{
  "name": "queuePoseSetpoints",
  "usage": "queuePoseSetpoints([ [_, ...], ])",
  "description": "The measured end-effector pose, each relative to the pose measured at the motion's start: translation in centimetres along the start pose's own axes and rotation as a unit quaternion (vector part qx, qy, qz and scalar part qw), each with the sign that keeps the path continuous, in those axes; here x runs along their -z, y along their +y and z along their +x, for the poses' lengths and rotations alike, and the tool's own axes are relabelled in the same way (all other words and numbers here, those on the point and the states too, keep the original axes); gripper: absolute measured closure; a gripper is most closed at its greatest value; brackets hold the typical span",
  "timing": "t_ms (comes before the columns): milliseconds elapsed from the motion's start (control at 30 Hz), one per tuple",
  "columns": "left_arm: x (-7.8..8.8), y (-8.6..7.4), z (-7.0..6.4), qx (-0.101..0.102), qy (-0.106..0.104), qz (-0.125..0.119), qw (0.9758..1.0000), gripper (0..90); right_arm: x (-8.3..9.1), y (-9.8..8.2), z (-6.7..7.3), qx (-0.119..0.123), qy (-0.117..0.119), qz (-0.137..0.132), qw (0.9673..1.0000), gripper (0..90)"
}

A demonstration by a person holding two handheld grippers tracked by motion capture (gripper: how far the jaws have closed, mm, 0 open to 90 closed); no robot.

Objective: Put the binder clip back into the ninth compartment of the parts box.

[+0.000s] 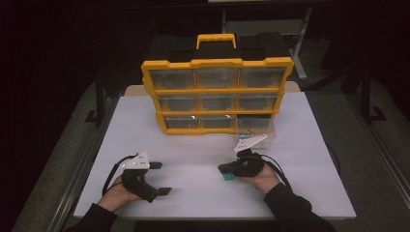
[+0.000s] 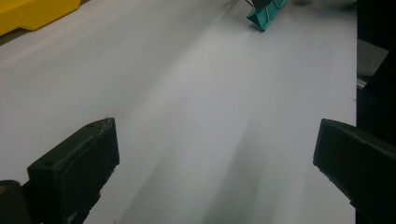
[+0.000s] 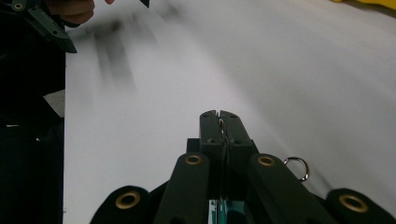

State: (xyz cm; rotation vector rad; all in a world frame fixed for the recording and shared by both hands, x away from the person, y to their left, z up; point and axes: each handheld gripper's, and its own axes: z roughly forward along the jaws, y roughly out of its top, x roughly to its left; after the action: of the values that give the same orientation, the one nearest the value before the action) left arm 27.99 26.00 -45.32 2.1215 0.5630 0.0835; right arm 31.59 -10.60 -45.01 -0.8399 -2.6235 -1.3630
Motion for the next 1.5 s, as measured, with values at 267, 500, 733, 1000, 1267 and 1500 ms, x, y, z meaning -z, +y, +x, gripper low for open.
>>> queuePoseSetpoints([
  [267,0.0,0.0,0.0,-0.001,0.0,0.0,1.0,0.0,0.9,1.0,0.6,0.017,-0.011,-0.013,0.9997,87.5],
  [500,0.0,0.0,0.0,0.0,0.0,-0.001,1.0,0.0,1.8,2.2,1.2,0.03,-0.024,-0.015,0.9992,87.5],
  [733,-0.1,0.0,0.0,-0.002,-0.001,0.0,1.0,0.0,2.8,3.3,1.3,0.032,-0.034,-0.024,0.9986,87.5],
  [1000,-0.1,0.0,0.1,-0.002,-0.001,0.0,1.0,0.0,3.8,4.5,1.2,0.036,-0.044,-0.033,0.9978,87.5],
  [1267,-0.1,0.0,0.0,-0.001,-0.001,0.0,1.0,0.0,4.5,5.7,1.2,0.041,-0.054,-0.041,0.9969,87.6],
  [1500,-0.1,0.1,0.0,-0.001,-0.001,-0.001,1.0,0.0,5.4,6.6,0.9,0.045,-0.066,-0.051,0.9955,87.6],
])
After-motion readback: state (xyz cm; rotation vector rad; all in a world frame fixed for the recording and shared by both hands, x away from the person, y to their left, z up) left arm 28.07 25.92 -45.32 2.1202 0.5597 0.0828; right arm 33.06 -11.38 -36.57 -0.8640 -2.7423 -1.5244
